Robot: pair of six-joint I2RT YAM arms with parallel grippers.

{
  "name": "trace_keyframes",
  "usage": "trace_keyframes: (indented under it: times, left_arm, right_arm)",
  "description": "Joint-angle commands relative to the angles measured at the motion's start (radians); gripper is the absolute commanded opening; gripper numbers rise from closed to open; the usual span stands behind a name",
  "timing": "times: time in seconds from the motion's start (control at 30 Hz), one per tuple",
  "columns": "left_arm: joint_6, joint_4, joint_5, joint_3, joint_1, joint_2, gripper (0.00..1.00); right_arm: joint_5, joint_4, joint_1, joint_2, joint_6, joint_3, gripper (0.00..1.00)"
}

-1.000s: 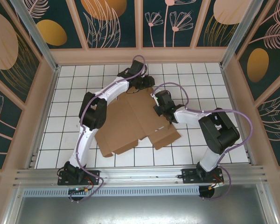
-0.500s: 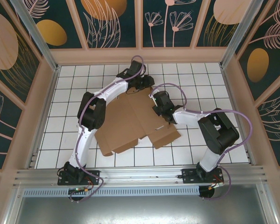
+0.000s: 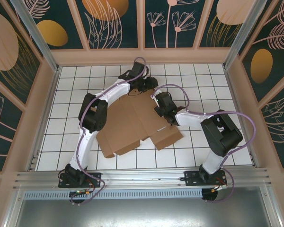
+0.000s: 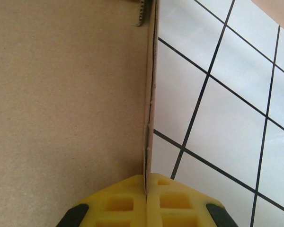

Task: Fold the paper box

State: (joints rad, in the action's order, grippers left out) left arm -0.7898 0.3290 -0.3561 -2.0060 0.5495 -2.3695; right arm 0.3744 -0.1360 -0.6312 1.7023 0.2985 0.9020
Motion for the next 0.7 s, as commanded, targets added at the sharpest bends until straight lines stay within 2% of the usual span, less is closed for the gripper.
trace_keyframes:
  times: [0.0,0.07,0.1,0.13,0.17,0.23,0.33,0.4,0.47,0.5,0.6,0.67]
  left_arm:
    - [0.014,-0.019,-0.042,0.010,0.015,0.046,0.39]
    - [0.014,-0.018,-0.045,0.008,0.016,0.046,0.09]
    - [0.014,-0.016,-0.045,0.009,0.017,0.047,0.06]
    - [0.016,-0.015,-0.044,0.008,0.016,0.048,0.07]
    - [0.017,-0.013,-0.042,0.009,0.015,0.048,0.12]
    - [0.024,-0.009,-0.030,0.015,0.015,0.055,0.47]
    - [0.059,0.002,0.007,0.028,0.012,0.084,0.67]
    - [0.080,0.001,0.039,0.050,0.008,0.122,0.85]
    - [0.098,-0.002,0.075,0.080,0.001,0.163,0.96]
    - [0.111,-0.011,0.095,0.102,-0.003,0.193,0.99]
    - [0.126,-0.111,0.169,0.229,-0.024,0.314,0.99]
    - [0.118,-0.223,0.181,0.352,-0.050,0.408,0.99]
  right_arm:
    - [-0.013,-0.076,-0.017,-0.016,0.015,0.031,0.00]
    - [-0.011,-0.076,-0.017,-0.013,0.015,0.030,0.00]
    - [-0.011,-0.076,-0.017,-0.013,0.014,0.030,0.00]
    - [-0.012,-0.077,-0.017,-0.011,0.014,0.029,0.00]
    - [-0.012,-0.076,-0.018,-0.012,0.012,0.028,0.00]
    - [-0.014,-0.076,-0.015,-0.012,0.008,0.028,0.00]
    - [-0.013,-0.061,-0.002,-0.014,-0.015,0.032,0.00]
    - [-0.030,-0.049,0.017,-0.023,-0.042,0.028,0.00]
    - [-0.059,-0.042,0.035,-0.036,-0.059,0.021,0.00]
    - [-0.072,-0.038,0.046,-0.043,-0.066,0.015,0.00]
    - [-0.141,-0.015,0.079,-0.063,-0.099,0.008,0.00]
    - [-0.234,0.020,0.143,-0.076,-0.166,0.013,0.00]
